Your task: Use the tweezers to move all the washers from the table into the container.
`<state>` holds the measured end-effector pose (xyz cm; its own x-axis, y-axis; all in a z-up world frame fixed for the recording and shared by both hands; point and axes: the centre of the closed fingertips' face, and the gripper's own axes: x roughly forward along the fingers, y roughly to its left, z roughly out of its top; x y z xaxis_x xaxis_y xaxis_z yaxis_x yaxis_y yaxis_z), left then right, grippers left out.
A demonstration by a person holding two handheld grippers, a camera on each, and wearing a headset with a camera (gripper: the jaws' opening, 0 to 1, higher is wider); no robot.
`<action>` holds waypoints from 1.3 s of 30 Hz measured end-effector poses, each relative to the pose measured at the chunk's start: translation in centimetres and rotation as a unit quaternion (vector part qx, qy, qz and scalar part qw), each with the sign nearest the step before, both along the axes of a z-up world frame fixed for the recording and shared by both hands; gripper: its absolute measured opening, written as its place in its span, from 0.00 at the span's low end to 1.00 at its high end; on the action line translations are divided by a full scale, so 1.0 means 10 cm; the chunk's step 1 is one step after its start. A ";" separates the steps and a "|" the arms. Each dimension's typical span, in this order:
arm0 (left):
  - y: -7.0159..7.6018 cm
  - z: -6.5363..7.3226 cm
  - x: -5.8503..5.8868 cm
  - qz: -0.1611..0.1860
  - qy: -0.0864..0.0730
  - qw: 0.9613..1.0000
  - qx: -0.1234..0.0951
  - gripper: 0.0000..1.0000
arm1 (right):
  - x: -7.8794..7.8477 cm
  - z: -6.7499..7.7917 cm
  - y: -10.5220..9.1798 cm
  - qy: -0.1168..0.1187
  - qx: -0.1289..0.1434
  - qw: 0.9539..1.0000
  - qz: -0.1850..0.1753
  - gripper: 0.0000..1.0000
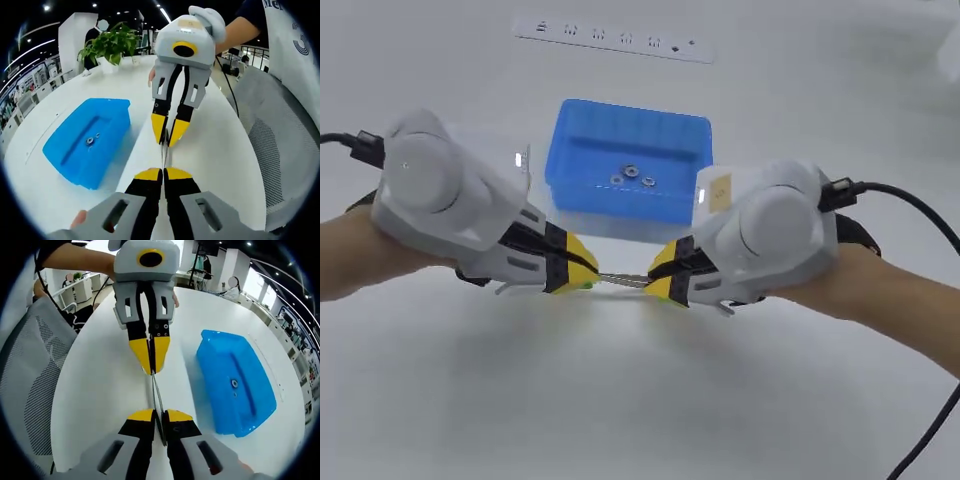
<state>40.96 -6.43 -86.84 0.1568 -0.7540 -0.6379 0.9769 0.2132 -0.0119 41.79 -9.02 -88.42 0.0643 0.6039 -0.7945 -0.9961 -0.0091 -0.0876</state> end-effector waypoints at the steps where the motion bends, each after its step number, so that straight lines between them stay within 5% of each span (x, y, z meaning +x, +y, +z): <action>1: 0.00 -0.04 0.00 -0.001 0.000 1.000 0.007 0.06 | 0.00 -0.01 0.00 0.000 0.000 1.000 -0.001 0.09; 8: 0.01 -0.15 0.03 0.000 -0.008 1.000 0.030 0.07 | 0.01 -0.03 0.01 0.015 0.010 0.999 -0.030 0.09; 11: 0.03 -0.15 0.10 0.013 -0.024 0.999 0.038 0.08 | 0.01 -0.03 0.03 0.012 0.013 0.999 -0.036 0.09; 21: 0.03 -0.14 0.12 0.022 -0.018 0.999 0.038 0.10 | 0.01 -0.02 0.03 0.005 0.021 0.999 -0.049 0.12; 24: 0.05 -0.14 0.14 0.040 0.001 0.999 0.029 0.10 | 0.02 -0.06 0.02 -0.010 0.010 0.999 -0.046 0.12; 30: 0.10 -0.14 0.12 0.042 -0.002 0.998 0.047 0.12 | 0.03 -0.03 0.03 -0.012 0.012 0.999 -0.046 0.15; 39: 0.26 0.01 0.16 0.083 -0.005 0.995 0.049 0.19 | 0.06 0.18 0.00 -0.001 0.053 0.994 -0.091 0.18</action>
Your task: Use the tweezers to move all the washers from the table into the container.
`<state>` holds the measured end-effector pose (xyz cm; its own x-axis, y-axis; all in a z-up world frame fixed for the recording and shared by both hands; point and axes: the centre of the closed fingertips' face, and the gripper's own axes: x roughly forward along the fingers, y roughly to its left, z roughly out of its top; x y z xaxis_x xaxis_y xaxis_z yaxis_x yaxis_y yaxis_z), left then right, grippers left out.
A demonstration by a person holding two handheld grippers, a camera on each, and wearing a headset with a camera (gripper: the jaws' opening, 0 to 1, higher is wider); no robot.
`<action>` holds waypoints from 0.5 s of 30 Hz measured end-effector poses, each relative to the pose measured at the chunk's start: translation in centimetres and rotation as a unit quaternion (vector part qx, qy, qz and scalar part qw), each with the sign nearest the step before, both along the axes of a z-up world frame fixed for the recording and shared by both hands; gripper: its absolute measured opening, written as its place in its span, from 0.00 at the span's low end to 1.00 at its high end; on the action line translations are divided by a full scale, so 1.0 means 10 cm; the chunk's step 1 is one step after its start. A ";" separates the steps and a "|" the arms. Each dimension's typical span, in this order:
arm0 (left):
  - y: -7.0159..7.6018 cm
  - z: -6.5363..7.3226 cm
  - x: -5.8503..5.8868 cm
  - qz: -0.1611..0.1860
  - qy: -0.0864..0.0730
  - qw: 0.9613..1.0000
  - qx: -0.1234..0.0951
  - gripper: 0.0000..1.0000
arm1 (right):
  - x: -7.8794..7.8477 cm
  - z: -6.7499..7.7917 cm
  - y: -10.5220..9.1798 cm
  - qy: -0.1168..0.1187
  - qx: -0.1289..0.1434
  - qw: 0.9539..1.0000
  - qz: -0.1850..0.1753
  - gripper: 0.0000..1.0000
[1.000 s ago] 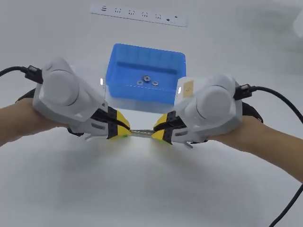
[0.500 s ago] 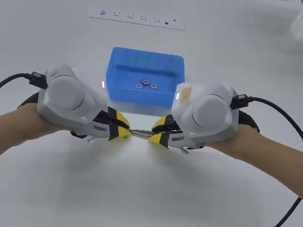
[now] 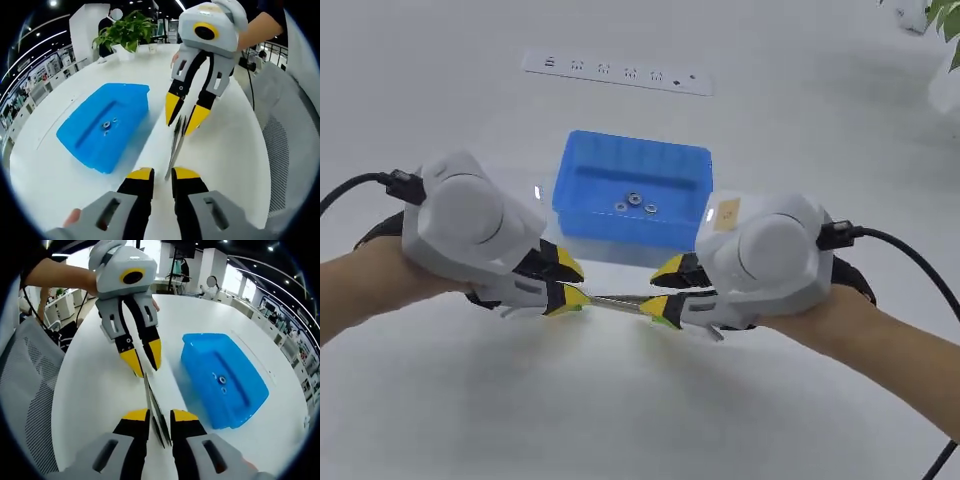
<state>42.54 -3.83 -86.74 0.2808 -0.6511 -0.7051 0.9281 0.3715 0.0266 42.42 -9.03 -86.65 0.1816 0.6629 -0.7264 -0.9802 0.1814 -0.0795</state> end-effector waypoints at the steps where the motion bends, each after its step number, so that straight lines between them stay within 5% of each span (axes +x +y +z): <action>1: 0.02 0.03 -0.01 0.005 0.002 1.000 -0.004 0.20 | -0.02 0.04 -0.01 0.004 0.013 1.000 -0.010 0.18; 3: 0.04 0.06 -0.11 0.022 0.031 0.999 -0.024 0.24 | -0.08 0.14 -0.01 0.019 0.055 0.998 -0.031 0.19; 7: 0.08 0.15 -0.29 0.045 0.064 0.995 -0.062 0.29 | -0.20 0.36 -0.05 0.044 0.125 0.989 -0.061 0.28; 9: 0.02 0.24 -0.41 0.045 0.072 0.992 -0.090 0.33 | -0.29 0.42 -0.10 0.050 0.144 0.986 -0.064 0.34; 11: -0.02 0.31 -0.53 0.029 0.065 0.993 -0.096 0.35 | -0.38 0.45 -0.15 0.054 0.149 0.985 -0.065 0.37; 15: -0.09 0.43 -0.78 0.017 0.078 0.990 -0.112 0.52 | -0.56 0.59 -0.24 0.061 0.184 0.978 -0.071 0.50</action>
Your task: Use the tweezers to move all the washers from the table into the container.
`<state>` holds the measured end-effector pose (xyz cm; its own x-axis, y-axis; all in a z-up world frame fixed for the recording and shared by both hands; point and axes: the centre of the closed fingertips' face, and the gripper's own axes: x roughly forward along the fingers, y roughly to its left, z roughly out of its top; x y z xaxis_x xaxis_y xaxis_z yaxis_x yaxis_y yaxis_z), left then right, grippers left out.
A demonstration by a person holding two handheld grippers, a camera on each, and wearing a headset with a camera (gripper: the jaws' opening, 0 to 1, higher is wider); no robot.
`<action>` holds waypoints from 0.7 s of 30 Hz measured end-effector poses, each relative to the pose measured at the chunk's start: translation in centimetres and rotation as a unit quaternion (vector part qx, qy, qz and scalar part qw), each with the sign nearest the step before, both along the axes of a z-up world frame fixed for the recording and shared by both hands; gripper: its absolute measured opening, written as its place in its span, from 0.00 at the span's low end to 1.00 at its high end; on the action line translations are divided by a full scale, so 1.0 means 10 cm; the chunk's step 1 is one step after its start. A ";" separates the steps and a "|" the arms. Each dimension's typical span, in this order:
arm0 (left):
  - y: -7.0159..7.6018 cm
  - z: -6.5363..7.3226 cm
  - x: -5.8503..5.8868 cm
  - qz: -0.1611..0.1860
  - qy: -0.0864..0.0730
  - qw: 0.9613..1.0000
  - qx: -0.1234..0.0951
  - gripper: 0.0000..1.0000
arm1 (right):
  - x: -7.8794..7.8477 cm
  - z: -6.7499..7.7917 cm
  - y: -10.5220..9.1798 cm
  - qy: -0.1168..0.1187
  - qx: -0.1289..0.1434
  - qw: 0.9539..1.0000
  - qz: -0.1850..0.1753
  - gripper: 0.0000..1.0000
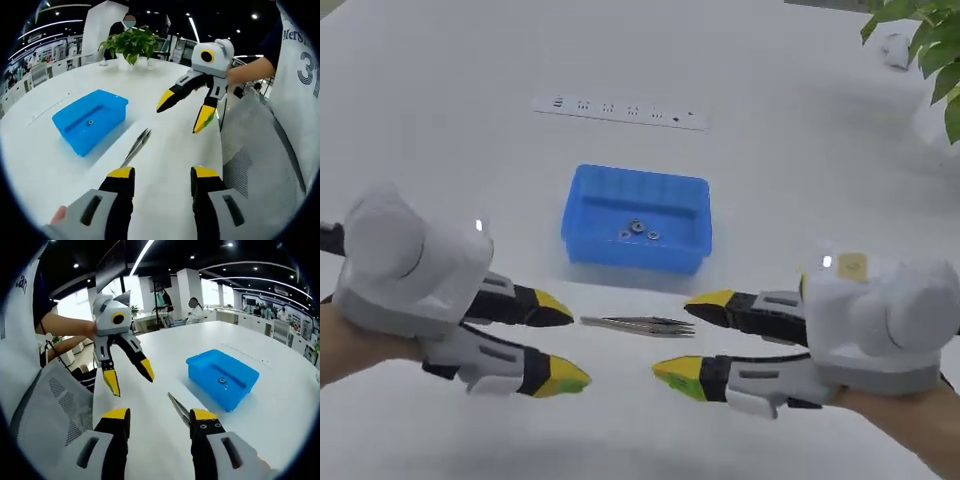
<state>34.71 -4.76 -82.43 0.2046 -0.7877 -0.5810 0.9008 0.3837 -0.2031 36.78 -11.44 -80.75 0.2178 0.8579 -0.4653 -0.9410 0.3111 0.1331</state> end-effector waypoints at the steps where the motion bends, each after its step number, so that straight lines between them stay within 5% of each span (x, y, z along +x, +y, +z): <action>1: -0.01 0.05 -0.06 -0.002 -0.002 1.000 -0.004 0.54 | -0.03 0.06 -0.03 -0.003 0.009 1.000 -0.006 0.53; 6: -0.05 0.26 -0.22 0.009 -0.010 0.999 -0.032 0.71 | -0.11 0.24 -0.14 -0.016 0.033 0.999 -0.027 0.63; 10: -0.06 0.42 -0.28 0.032 -0.039 0.998 -0.046 0.80 | -0.22 0.37 -0.15 -0.020 0.057 0.998 -0.033 0.75; 21: 0.09 0.84 -0.34 0.121 -0.099 0.985 -0.079 0.90 | -0.45 0.45 -0.22 -0.059 0.024 0.997 -0.034 0.84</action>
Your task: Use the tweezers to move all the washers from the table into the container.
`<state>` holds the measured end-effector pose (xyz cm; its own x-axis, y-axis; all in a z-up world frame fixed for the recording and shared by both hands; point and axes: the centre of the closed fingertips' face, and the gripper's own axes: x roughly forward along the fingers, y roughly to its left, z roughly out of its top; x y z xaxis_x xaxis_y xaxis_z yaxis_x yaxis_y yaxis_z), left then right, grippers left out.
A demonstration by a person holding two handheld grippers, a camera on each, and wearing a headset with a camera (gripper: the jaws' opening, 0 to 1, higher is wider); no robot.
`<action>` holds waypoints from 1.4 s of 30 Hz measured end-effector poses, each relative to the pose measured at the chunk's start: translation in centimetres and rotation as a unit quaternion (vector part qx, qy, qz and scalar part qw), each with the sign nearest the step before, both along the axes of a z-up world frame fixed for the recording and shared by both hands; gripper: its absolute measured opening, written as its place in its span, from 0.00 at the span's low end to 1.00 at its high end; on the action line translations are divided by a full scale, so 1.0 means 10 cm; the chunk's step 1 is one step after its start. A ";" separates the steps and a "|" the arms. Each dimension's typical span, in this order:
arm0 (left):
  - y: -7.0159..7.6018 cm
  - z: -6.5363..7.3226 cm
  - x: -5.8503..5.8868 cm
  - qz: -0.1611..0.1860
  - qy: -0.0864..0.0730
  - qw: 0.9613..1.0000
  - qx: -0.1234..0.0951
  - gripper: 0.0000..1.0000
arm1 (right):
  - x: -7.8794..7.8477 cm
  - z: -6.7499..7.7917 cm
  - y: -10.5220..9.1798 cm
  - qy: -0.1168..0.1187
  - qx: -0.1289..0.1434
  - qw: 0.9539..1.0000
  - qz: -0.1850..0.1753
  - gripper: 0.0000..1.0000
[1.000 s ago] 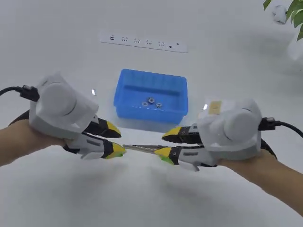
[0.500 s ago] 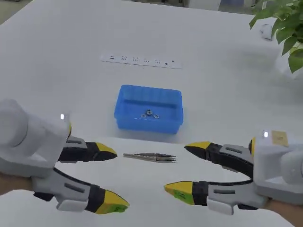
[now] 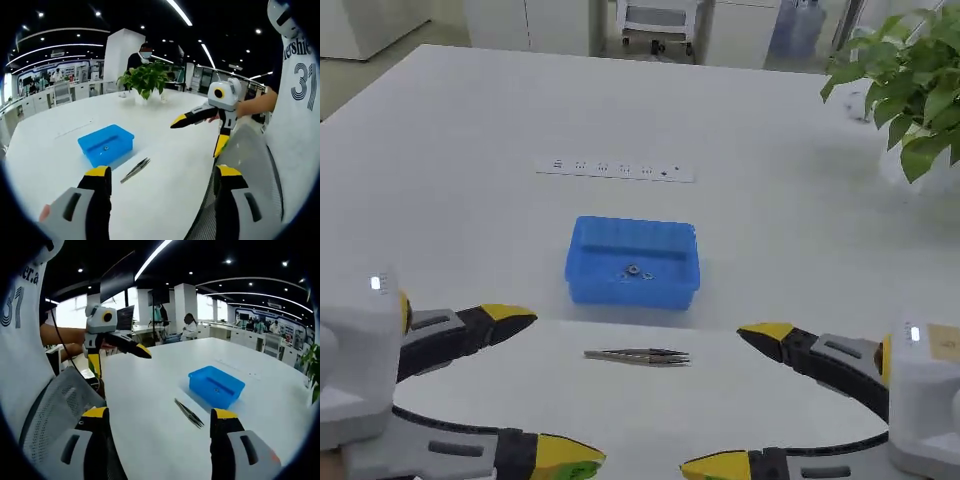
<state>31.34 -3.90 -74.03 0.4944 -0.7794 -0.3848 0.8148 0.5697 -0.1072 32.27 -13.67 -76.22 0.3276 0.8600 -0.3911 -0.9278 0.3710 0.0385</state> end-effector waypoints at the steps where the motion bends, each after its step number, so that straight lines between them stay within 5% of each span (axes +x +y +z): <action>1: 0.01 0.01 -0.02 0.003 -0.002 1.000 0.003 0.91 | -0.02 0.00 -0.02 -0.004 -0.004 1.000 -0.002 0.84; 4: 0.05 0.03 -0.08 0.008 -0.004 1.000 0.010 0.93 | -0.12 0.04 -0.02 -0.008 0.002 1.000 0.003 0.86; 8: 0.05 0.09 -0.17 0.012 0.001 1.000 -0.005 0.95 | -0.19 0.04 -0.01 -0.004 0.002 1.000 0.003 0.86; 21: 0.08 -0.15 -0.34 -0.011 0.010 0.999 0.052 0.94 | -0.19 0.00 -0.25 -0.014 -0.035 0.999 -0.023 0.86; 42: 0.07 -0.12 -0.44 -0.003 0.012 0.998 0.054 0.95 | -0.29 0.01 -0.15 -0.005 -0.020 1.000 0.003 0.89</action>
<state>26.95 -3.18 -75.22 0.4791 -0.7363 -0.4778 0.8168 0.5733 -0.0645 29.38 -15.19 -76.16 0.3263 0.8460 -0.4217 -0.9305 0.3659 0.0142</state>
